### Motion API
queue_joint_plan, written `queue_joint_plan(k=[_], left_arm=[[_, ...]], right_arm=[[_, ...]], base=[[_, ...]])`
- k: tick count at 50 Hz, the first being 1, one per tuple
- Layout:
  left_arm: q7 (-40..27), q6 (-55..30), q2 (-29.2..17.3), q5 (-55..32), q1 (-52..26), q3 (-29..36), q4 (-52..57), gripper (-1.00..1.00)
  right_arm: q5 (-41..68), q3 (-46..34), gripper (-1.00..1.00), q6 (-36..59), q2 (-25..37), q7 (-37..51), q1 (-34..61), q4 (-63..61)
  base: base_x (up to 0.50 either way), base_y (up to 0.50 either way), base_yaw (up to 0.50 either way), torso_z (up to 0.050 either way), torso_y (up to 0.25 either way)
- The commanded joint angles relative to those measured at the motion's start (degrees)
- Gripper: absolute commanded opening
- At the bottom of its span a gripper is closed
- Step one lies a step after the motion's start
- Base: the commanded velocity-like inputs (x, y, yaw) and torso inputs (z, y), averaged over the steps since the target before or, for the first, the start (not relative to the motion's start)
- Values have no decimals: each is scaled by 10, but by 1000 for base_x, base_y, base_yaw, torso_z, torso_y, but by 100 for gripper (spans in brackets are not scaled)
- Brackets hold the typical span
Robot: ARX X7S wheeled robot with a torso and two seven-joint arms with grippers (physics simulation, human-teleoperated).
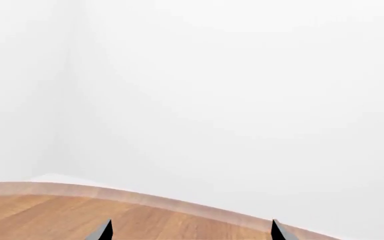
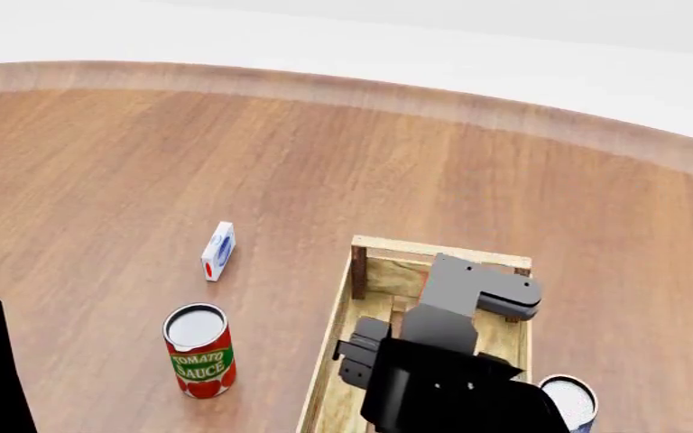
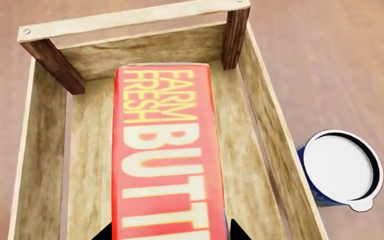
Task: Pick up the butter and put it in the tray.
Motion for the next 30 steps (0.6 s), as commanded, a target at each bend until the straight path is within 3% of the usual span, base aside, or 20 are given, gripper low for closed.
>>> queue_joint_plan(k=[1,18,30], left_arm=[[-4,-1,-3,-3,0,0,4,100],[-5,2,-5,-8,-1,-1,0,100],[-7,3,-6,-8,-3,2,1,100]], right_arm=[[-37,-19,-100,-1,-3,-22,-1,8],[-81,-81,-100,-24,-16,-120,0,37],[-82,-90,-100,-28,-19,-140,1,51]], base=[[0,0,0,0,0],[0,0,0,1,1],[0,0,0,0,2]])
